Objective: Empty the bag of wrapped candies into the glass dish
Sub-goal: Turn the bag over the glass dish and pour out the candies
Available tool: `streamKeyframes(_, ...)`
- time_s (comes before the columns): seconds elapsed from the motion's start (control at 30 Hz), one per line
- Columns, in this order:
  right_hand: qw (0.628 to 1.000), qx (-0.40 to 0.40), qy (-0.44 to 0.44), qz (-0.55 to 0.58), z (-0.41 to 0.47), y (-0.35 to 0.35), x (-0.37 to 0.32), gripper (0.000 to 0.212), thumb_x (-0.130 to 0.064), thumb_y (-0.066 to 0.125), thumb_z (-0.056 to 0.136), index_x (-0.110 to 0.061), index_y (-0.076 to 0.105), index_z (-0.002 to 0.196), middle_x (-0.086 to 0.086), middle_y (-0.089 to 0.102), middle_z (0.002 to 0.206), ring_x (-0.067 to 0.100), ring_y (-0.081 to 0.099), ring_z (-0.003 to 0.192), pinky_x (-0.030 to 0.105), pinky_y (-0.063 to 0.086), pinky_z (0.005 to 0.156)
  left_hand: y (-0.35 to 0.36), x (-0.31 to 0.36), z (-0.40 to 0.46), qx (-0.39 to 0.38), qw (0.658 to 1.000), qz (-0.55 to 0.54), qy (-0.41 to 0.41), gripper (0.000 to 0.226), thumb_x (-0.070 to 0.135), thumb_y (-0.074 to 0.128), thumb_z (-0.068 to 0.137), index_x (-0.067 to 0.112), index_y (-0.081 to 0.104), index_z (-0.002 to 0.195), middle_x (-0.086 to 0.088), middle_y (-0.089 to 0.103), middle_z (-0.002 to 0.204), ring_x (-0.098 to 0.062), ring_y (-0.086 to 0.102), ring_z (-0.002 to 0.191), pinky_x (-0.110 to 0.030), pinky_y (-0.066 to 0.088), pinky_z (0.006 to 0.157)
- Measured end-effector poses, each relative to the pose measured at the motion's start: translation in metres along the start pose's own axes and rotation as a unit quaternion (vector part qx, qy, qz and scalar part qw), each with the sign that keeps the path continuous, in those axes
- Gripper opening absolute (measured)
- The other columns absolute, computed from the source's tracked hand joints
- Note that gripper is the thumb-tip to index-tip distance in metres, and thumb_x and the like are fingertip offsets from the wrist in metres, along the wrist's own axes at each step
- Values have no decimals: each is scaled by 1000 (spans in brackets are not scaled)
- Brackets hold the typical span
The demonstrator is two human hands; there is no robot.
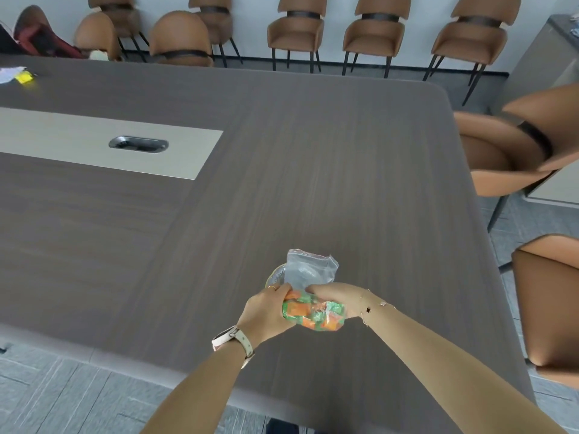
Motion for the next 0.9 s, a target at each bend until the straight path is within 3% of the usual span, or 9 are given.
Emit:
streamKeyframes(0.1,1000,-11,-10,2,2,3,0,40,-39,59,87,-13,58,117,5,71,106,22,68,93,35,55,83,-1,-12,0,-16,1000,-14,-22,43,50,64,70,27,54,105,8,65,95,-19,64,86,-34,54,74)
streamKeyframes(0.2,999,-38,4,8,-7,14,-3,56,-47,64,83,-17,51,128,11,59,130,27,63,107,37,61,70,-7,-21,1,-30,999,-10,-34,46,54,62,68,31,54,106,12,63,90,-15,63,83,-33,54,72)
streamKeyframes(0.27,998,-51,8,-22,-15,20,-7,63,-53,65,78,-20,51,130,11,56,133,27,61,111,39,62,73,-11,-27,1,-31,998,-18,-44,41,53,64,68,31,56,103,13,63,90,-13,63,83,-33,55,72)
streamKeyframes(0.4,997,-60,-28,-41,-27,28,-19,66,-55,64,80,-23,46,135,2,51,131,26,57,116,47,55,93,-11,-36,-1,-46,996,-30,-72,39,51,65,67,33,55,101,11,64,91,-13,63,83,-34,56,73)
streamKeyframes(0.53,991,-4,-92,-100,-35,28,-35,61,-58,58,82,-32,41,135,-6,42,135,23,46,127,41,59,86,-9,-42,2,-75,991,-49,-96,42,50,63,62,35,55,100,10,65,89,-14,65,79,-38,59,71)
streamKeyframes(0.6,974,38,-143,-169,-37,29,-44,50,-54,62,79,-35,46,122,-12,52,121,17,54,117,32,59,77,-9,-42,6,-89,989,-58,-105,41,44,65,61,30,56,99,7,65,89,-17,65,79,-38,59,72)
streamKeyframes(0.7,920,76,-244,-296,-37,33,-53,41,-41,69,75,-18,57,107,-5,62,96,14,61,87,19,46,63,-12,-39,13,-105,987,-61,-105,39,39,68,60,25,58,96,4,66,87,-19,67,78,-37,60,70)
streamKeyframes(0.77,892,107,-260,-354,-37,29,-49,39,-35,68,79,-10,59,108,7,66,95,22,59,78,23,41,62,-11,-36,17,-128,985,-58,-95,38,37,68,61,24,59,95,4,68,85,-18,68,77,-37,61,69)
streamKeyframes(0.9,891,151,-229,-361,-37,14,-43,39,-27,62,85,-14,56,122,13,67,108,21,59,77,30,47,67,-7,-32,23,-174,982,-26,-72,32,35,69,65,22,58,91,1,69,88,-20,68,79,-37,60,71)
Point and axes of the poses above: each hand's wrist, its own z-axis towards the middle knuckle, its own y-axis out of the palm, x = y × z, the point moved 9 cm from there along z, towards the middle knuckle
